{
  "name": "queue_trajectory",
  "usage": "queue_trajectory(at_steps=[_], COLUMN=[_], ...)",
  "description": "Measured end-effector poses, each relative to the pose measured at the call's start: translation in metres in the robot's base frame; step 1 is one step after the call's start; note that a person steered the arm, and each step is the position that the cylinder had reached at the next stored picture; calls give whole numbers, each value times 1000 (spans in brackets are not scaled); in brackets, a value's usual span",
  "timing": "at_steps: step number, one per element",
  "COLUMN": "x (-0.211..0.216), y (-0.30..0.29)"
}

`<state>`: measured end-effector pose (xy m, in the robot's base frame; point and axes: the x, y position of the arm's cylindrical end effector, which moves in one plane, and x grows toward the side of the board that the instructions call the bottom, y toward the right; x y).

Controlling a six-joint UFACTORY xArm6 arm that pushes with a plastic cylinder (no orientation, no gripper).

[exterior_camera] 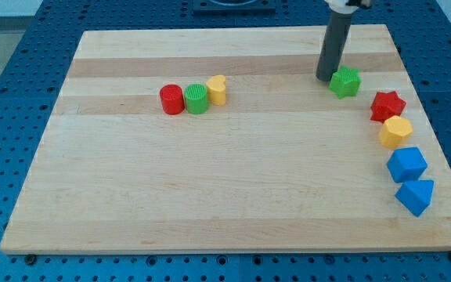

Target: Move the green star on top of the red star

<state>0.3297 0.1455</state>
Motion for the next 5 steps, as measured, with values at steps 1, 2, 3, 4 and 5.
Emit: queue_trajectory(at_steps=[1, 2, 3, 4, 5], x=[4, 12, 14, 14, 14], y=[-29, -32, -19, 17, 52])
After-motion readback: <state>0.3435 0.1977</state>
